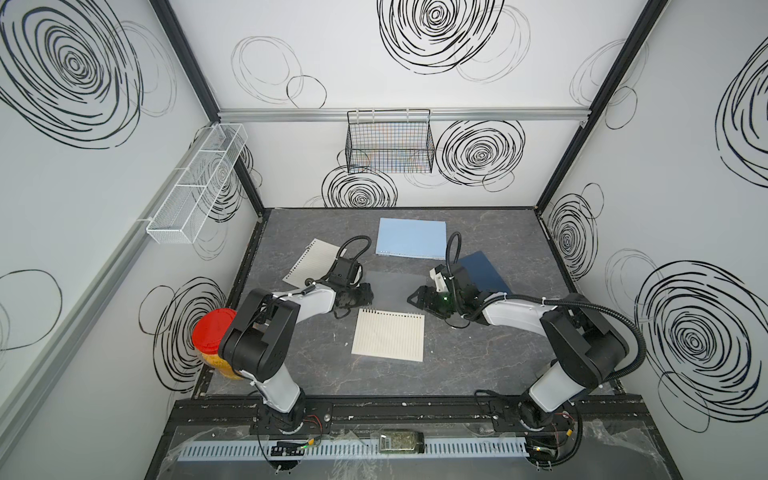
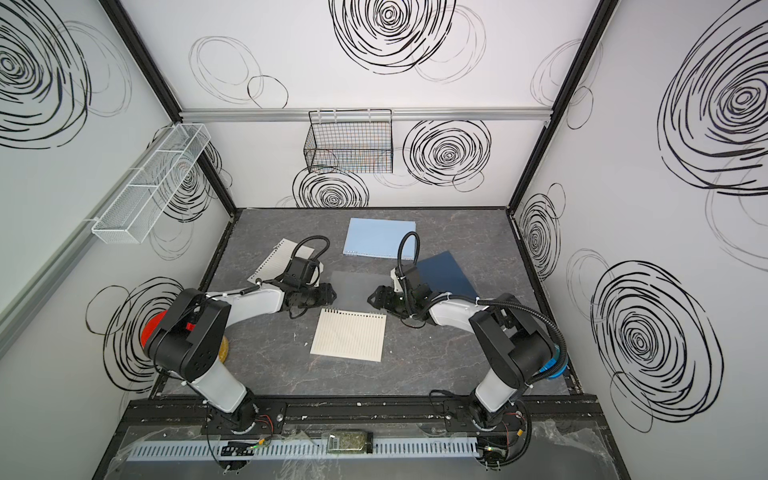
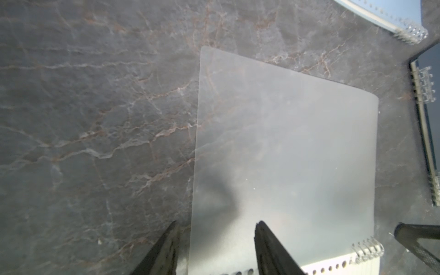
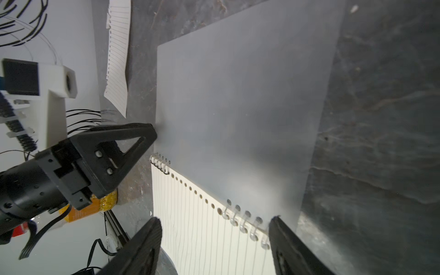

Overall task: Tear off pages from different notebooks
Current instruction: Close the notebook at the center of the board.

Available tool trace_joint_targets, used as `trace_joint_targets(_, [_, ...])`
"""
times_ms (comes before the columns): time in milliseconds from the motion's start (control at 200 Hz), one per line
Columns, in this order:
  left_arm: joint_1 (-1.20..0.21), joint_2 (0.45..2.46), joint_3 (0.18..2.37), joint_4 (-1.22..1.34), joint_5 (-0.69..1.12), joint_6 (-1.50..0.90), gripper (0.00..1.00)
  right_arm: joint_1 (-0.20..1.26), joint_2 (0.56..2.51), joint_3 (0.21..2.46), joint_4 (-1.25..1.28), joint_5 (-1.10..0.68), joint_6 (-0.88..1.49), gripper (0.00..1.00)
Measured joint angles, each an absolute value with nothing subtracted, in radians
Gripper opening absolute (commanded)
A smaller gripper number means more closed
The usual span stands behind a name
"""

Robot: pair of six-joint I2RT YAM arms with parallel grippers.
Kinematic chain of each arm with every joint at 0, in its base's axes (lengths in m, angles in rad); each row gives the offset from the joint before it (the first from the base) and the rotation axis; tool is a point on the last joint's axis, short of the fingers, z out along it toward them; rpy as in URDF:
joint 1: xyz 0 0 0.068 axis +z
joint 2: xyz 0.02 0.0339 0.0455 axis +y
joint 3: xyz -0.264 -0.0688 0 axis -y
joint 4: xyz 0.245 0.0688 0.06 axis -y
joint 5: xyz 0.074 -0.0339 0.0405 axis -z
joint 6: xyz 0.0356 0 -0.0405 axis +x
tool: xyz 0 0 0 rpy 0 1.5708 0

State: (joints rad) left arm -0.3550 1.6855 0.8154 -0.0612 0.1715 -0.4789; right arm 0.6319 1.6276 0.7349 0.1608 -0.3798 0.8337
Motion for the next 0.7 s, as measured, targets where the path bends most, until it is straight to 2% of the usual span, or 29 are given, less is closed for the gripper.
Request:
trace_joint_targets(235, [-0.354,1.689,0.811,-0.043,0.195,-0.476,0.54,0.658,1.617,0.675,0.169,-0.379,0.874,0.74])
trace_joint_targets(701, [-0.345,1.66,0.752,0.033,0.257,-0.509,0.53,0.673,1.65,0.707,0.168,-0.389,0.874,0.72])
